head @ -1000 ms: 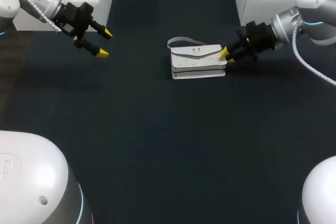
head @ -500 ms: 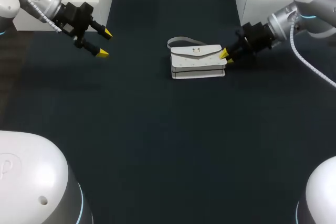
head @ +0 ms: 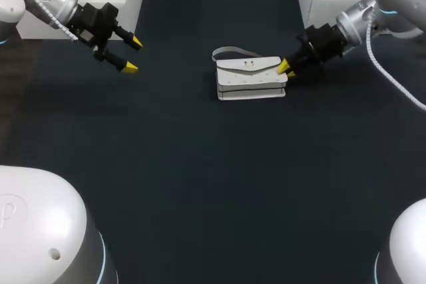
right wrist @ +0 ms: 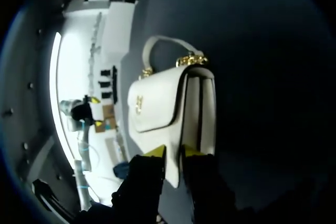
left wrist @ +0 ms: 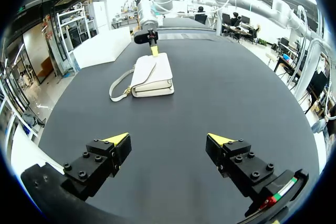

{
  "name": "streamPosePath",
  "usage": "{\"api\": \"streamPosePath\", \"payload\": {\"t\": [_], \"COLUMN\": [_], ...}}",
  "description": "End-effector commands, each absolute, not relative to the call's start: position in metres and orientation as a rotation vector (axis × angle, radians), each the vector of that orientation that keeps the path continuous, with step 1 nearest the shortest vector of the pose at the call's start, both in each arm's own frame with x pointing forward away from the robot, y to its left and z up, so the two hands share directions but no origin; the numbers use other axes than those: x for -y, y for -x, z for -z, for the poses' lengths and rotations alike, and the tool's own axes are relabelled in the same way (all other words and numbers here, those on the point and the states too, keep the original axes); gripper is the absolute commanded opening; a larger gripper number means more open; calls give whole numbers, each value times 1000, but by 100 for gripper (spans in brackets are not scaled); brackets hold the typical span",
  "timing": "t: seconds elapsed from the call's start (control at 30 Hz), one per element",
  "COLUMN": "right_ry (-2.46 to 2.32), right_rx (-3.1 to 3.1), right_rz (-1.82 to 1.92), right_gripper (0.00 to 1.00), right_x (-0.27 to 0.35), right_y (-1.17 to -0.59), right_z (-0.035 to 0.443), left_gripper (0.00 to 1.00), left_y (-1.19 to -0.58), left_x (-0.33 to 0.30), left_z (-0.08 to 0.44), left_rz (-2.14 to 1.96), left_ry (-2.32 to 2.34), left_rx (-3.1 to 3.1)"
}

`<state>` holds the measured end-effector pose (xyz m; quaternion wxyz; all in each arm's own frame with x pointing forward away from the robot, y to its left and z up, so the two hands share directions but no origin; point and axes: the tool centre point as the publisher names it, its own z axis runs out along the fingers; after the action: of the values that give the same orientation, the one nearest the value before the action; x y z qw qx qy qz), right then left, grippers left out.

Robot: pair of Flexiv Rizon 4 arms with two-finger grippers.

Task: Pick up the bag, open it, inspect its contents, close it, and place it on the opposite side

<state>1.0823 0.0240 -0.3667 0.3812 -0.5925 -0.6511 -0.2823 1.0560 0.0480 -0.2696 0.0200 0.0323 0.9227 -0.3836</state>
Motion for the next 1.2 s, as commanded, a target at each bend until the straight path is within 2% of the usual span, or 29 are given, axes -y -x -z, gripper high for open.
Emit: {"api": "streamPosePath", "payload": {"t": [0.03,0.13,0.2,1.2], "right_ry": [1495,1517,1535,1616], "right_rx": [1660,1659,1655,1599], "right_rz": [684,689,694,785], "right_gripper": [18,12,0,0], "right_x": [-27,-28,-28,-39], "right_y": [-1087,-1087,-1086,-1080], "right_z": [369,368,367,370], "left_gripper": [100,100,100,100], "left_y": [-1056,-1056,-1056,-1056], "left_x": [-48,-48,-48,-48], "left_z": [271,271,271,271], "left_rz": [1194,1194,1194,1194], "left_ry": [-101,-101,-101,-101], "left_rx": [-2859,-2859,-2859,-2859]}}
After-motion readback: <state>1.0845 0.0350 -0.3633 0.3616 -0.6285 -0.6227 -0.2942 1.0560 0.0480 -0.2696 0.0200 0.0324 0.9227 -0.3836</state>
